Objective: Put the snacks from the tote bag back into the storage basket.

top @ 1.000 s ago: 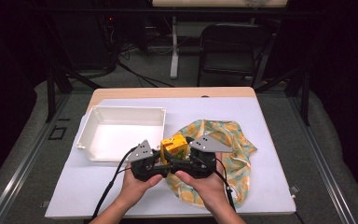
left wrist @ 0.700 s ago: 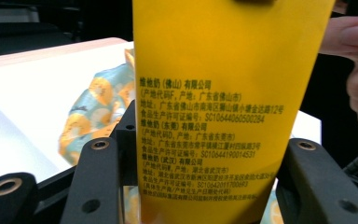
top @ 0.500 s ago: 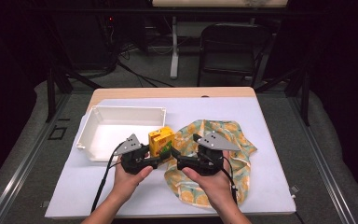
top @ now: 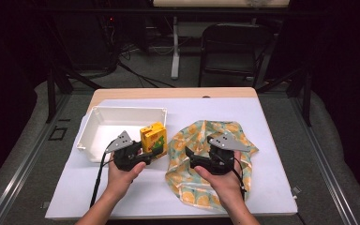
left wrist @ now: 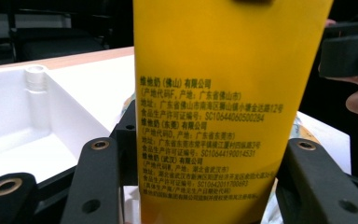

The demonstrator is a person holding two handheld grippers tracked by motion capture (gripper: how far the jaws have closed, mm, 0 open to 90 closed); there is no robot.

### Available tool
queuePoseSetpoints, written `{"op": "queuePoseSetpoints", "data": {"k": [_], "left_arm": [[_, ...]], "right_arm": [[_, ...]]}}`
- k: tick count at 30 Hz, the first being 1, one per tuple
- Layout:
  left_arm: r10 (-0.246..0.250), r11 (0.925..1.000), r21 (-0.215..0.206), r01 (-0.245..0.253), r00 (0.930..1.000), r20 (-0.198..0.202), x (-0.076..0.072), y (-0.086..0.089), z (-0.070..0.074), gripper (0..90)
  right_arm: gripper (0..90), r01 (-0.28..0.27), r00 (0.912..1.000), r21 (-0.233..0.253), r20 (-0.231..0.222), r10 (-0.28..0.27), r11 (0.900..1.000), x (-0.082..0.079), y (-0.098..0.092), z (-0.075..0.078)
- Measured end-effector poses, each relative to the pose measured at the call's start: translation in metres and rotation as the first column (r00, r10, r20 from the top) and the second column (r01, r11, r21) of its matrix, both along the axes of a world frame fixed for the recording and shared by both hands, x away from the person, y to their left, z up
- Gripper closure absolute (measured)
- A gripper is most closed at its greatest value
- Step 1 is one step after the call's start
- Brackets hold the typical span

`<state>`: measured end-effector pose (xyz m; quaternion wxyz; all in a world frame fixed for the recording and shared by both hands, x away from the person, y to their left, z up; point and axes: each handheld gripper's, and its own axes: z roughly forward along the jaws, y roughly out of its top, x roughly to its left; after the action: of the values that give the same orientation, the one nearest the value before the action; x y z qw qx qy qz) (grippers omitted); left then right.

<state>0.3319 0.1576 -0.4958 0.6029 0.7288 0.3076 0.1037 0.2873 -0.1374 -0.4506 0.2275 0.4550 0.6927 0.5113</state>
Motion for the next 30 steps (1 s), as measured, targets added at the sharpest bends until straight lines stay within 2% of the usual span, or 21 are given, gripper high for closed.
{"op": "queuePoseSetpoints", "data": {"k": [7, 14, 22, 23, 25, 27, 28, 29, 30], "left_arm": [[0.019, 0.9998, 0.009, -0.019, 0.9998, -0.002, 0.005, 0.006, -0.001, 50.9], [0.031, 0.9995, 0.004, -0.031, 0.9995, -0.005, 0.009, 0.012, -0.002, 51.0], [0.071, 0.9974, -0.008, -0.071, 0.9974, -0.015, 0.016, 0.020, -0.003, 51.0], [0.098, 0.9952, -0.002, -0.098, 0.9952, -0.005, 0.016, 0.020, -0.003, 51.0], [0.080, 0.9968, 0.004, -0.080, 0.9967, -0.009, 0.019, 0.023, -0.003, 51.0], [0.092, 0.9957, 0.007, -0.092, 0.9957, -0.009, 0.022, 0.025, -0.004, 51.0], [0.119, 0.9929, -0.001, -0.119, 0.9929, -0.011, 0.024, 0.025, -0.005, 51.0], [0.101, 0.9949, 0.004, -0.101, 0.9948, -0.017, 0.026, 0.028, -0.005, 51.0], [0.111, 0.9938, -0.010, -0.111, 0.9936, -0.021, 0.028, 0.029, -0.006, 51.1]], "right_arm": [[15.4, 0.036, 0.9993, -0.025, 0.003, -0.036, 0.999, -0.001, -0.020, -0.011], [15.7, 0.086, 0.9963, -0.030, -0.001, -0.086, 0.996, -0.003, -0.053, -0.022], [15.8, 0.110, 0.9939, -0.039, -0.005, -0.110, 0.993, -0.007, -0.072, -0.029], [15.8, 0.118, 0.9930, -0.033, -0.002, -0.118, 0.992, -0.007, -0.075, -0.030], [15.9, 0.127, 0.9918, -0.042, -0.006, -0.127, 0.991, -0.008, -0.081, -0.032], [15.9, 0.133, 0.9911, -0.040, -0.004, -0.133, 0.990, -0.009, -0.083, -0.034], [15.9, 0.133, 0.9910, -0.044, -0.007, -0.133, 0.990, -0.009, -0.086, -0.035], [15.9, 0.133, 0.9909, -0.045, -0.010, -0.134, 0.990, -0.009, -0.089, -0.037], [15.9, 0.146, 0.9891, -0.041, -0.014, -0.147, 0.988, -0.009, -0.093, -0.039]]}}
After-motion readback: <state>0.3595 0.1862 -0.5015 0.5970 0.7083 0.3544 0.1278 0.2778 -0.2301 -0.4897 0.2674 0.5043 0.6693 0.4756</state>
